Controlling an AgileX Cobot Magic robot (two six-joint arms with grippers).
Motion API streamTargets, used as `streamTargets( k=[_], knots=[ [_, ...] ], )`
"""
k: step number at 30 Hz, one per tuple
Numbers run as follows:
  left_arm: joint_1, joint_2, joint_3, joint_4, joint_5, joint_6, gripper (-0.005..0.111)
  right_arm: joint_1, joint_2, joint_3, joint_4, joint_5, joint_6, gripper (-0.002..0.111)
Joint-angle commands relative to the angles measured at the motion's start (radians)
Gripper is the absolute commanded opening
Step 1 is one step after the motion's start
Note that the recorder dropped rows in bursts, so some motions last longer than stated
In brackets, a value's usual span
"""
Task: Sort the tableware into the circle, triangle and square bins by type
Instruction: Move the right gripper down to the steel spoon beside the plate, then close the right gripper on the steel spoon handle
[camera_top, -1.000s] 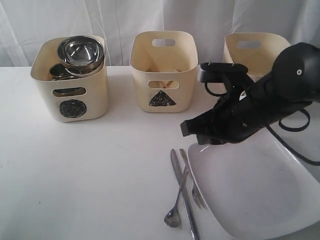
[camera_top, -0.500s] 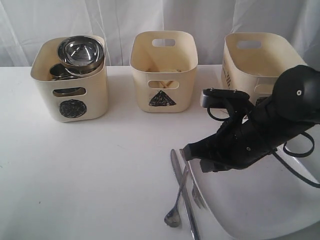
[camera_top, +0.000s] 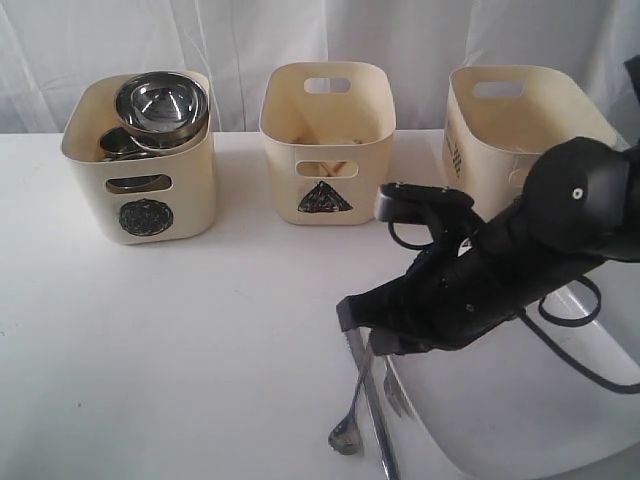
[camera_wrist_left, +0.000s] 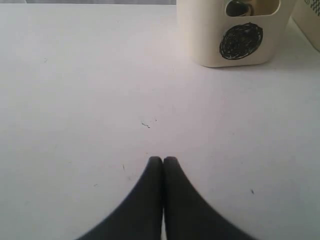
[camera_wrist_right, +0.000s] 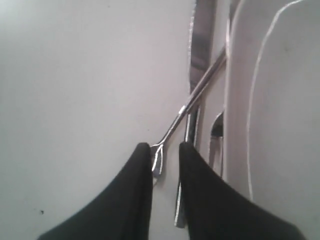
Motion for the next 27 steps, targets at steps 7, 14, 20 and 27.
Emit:
streamTargets(
  k=[7,14,20,27],
  knots=[
    [0.003,-0.004,0.005,-0.006,-0.004,-0.004,0.0,0.117,0.066,0.005,0.019,-0.019,0.014,0.037],
    [0.003,-0.004,0.005,-0.006,-0.004,-0.004,0.0,0.121,0.1,0.005,0.011,-0.062,0.066,0.039],
    [0.003,-0.004,0.005,-0.006,-0.004,-0.004,0.0,0.121,0.138,0.005,0.014,-0.091,0.134,0.039],
    [0.003,-0.004,0.005,-0.006,-0.004,-0.004,0.0,0.121,0.148,0.005,0.014,-0.177,0.254,0.039]
  ],
)
